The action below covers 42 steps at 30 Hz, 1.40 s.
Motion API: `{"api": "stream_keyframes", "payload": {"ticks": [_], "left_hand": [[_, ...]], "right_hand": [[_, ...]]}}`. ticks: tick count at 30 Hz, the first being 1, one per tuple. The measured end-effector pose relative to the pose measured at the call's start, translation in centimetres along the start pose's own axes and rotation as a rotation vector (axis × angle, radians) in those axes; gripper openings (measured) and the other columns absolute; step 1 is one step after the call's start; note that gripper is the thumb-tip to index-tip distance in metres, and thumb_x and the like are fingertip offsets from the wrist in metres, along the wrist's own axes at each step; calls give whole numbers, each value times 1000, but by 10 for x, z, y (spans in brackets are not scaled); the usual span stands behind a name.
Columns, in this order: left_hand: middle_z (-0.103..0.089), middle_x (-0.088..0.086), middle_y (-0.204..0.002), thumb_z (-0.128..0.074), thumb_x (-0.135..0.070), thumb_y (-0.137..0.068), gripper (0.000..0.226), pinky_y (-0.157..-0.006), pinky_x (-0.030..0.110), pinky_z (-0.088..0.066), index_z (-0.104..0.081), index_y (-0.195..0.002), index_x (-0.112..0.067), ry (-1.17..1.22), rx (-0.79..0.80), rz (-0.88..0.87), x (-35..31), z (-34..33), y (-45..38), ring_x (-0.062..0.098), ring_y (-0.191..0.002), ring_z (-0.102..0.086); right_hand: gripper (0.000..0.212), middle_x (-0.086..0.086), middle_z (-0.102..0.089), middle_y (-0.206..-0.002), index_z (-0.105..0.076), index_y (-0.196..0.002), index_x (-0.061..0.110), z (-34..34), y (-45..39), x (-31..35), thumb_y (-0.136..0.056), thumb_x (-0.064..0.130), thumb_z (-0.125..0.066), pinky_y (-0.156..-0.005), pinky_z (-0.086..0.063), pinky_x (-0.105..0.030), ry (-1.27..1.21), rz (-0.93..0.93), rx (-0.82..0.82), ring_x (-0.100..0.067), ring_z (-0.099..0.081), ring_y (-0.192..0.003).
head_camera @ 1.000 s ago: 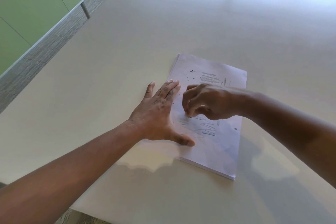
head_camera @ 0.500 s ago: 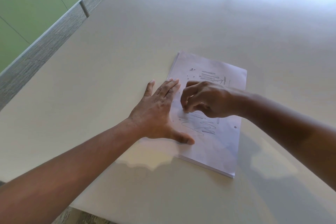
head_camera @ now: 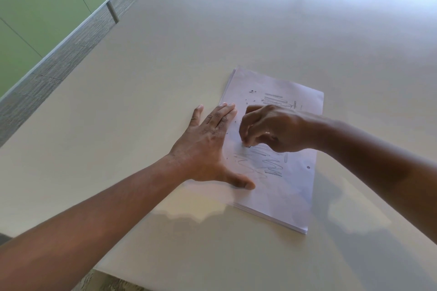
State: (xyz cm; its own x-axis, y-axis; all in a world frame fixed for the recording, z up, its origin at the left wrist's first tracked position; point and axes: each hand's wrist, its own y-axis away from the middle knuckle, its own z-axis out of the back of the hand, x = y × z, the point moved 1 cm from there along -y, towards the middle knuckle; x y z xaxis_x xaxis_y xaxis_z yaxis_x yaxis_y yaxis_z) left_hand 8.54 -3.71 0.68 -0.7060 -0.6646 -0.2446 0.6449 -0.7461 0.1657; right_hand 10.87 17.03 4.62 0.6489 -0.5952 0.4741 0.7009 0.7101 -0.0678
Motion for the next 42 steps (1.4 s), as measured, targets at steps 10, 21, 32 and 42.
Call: {"api": "stream_keyframes", "payload": {"ticks": [10,21,32,42], "left_hand": [[15,-8,-171,-35,-112,-42,163,-125,53,13,12,-163,-13,-10,7,-4,0,0,-1,2,-152,26],[13,-7,-171,-29,-113,-39,165,-125,54,12,8,-163,-12,-15,2,4,-1,1,0,3,-153,23],[12,-7,-172,-29,-113,-39,164,-125,53,13,8,-163,-13,-10,-5,-6,0,0,-1,3,-154,21],[10,-8,-172,-31,-113,-41,160,-125,56,10,8,-164,-19,2,-12,-32,-1,0,-2,4,-154,24]], "right_hand": [[21,4,-68,-89,-74,-81,9,-4,-13,1,-82,-11,-66,-69,-46,-24,46,12,-53,-9,-49,-85],[21,5,-68,-91,-74,-84,10,6,8,-4,-83,-10,-67,-68,-49,-35,31,-1,20,-17,-54,-84],[20,3,-69,-91,-74,-83,10,4,3,-4,-83,-9,-68,-69,-50,-38,12,18,20,-17,-55,-85],[22,1,-68,-88,-74,-80,7,-3,-21,8,-80,-14,-66,-77,-49,-25,5,73,6,-14,-56,-90]]}}
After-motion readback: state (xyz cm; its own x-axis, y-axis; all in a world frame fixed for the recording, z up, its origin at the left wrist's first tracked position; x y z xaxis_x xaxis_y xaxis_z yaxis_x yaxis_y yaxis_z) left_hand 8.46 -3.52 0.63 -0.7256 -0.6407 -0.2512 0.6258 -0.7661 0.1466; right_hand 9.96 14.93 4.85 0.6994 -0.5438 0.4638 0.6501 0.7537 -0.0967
